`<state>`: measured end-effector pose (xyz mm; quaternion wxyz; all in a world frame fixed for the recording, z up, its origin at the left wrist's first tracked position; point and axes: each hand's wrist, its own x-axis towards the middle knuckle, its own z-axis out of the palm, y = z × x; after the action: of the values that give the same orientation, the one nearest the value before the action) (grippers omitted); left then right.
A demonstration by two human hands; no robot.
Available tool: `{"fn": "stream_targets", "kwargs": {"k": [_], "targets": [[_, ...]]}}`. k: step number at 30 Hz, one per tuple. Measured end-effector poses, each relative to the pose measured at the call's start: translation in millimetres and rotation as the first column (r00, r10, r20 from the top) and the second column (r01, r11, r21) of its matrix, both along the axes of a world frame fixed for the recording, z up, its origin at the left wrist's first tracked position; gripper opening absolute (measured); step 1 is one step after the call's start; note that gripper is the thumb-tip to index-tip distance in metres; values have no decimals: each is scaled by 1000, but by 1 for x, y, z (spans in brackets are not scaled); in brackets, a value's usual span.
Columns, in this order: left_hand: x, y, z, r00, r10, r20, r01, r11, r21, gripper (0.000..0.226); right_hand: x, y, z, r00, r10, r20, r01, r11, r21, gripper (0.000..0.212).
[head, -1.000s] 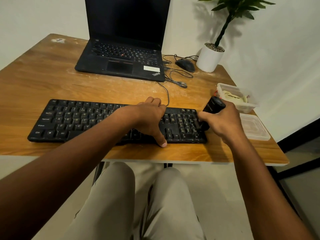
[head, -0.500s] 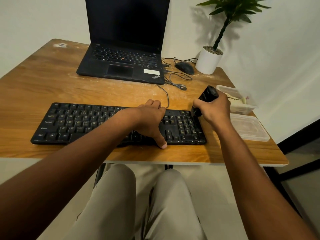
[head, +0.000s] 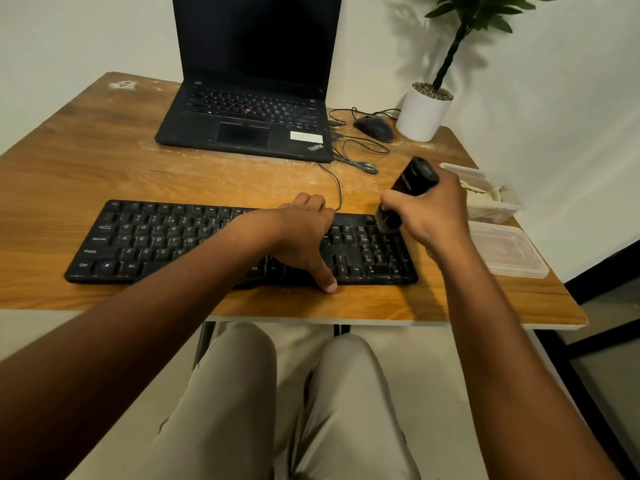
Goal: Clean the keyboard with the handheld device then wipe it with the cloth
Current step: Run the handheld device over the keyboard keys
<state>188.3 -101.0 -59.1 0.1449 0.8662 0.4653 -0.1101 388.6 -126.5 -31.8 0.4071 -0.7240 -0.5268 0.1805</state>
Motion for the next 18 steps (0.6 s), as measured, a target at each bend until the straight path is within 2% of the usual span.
{"fn": "stream_targets", "kwargs": {"k": [3,8,12,18], "targets": [[1,0,0,1000,7,-4,-7,1000,-5,131,-13,20,-6,999,20,47,-21,1000,16,24],[1,0,-2,1000,-1,2,1,1000,0,131,-7,-11,-14,995,92,43,-86,989,-118,23],[2,1,-1,1000,-18,-15,18,1000,12,131,-1,-44,1,977,202,63,-180,950,-257,24],[1,-1,2,1000,1,-7,-1,1000,4,129,-19,-14,8,994,74,75,-75,997,5,24]]}}
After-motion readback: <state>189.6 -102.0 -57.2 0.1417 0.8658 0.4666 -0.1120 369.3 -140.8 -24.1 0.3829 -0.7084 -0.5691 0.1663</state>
